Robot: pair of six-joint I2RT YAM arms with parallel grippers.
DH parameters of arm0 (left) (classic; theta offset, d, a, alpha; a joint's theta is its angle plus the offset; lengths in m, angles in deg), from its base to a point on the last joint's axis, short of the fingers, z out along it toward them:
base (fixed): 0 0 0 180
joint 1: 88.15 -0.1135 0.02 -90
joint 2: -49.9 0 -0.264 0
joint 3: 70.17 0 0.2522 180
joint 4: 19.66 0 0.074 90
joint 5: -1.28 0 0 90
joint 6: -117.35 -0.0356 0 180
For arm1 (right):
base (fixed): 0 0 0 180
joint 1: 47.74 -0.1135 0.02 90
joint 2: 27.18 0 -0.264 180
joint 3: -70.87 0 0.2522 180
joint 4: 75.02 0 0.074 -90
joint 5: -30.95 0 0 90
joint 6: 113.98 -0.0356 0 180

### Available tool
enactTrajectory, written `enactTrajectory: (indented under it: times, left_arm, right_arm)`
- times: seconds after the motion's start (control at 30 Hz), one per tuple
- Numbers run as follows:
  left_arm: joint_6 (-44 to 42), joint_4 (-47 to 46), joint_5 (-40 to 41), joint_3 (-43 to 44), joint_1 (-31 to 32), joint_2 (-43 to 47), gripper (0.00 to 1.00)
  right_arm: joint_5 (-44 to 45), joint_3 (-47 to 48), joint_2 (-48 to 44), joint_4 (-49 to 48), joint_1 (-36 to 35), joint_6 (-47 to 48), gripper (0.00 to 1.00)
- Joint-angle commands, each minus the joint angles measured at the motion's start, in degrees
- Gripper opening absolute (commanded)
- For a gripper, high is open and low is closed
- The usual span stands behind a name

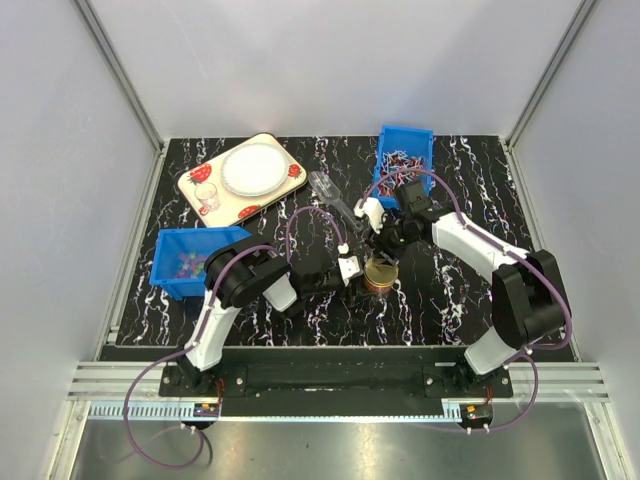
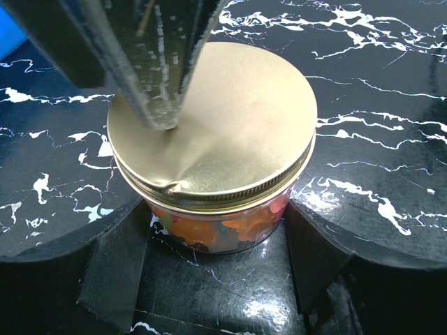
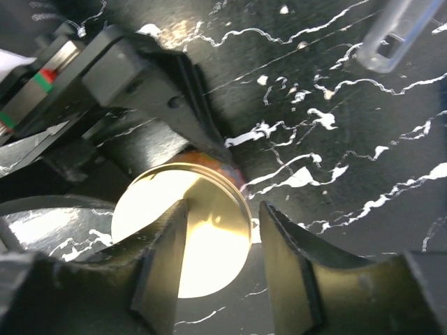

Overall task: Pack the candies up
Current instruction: Screw the bottle lid onto the packing bottle.

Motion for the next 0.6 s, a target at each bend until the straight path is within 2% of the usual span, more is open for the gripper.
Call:
enactTrajectory:
  times: [0.0,0.07,0.23,0.57]
  left_arm:
    - [-0.75,-5.40,1.15,0.55,-0.48,-0.38,0.59]
    - [-0.75,-5.40,1.06,0.55,-0.48,-0.38,0.59]
    - [-0.75,-5.49,1.06,0.55,-0.48,-0.38,0.59]
    - [-0.84,-5.32,1.06,0.46,-0.48,-0.47,0.58]
  right_arm:
    - [-2.26,0.08,-1.13,3.45,0.61,2.34,0.49]
    - [-2.44,-0.97,-1.48,4.16,0.96,2.87,0.47]
    - [-4.45,-2.73,-3.76,6.18,1.75,3.13,0.33]
    - [-4.63,-5.98,-6.40,8.29,2.10,3.05,0.28]
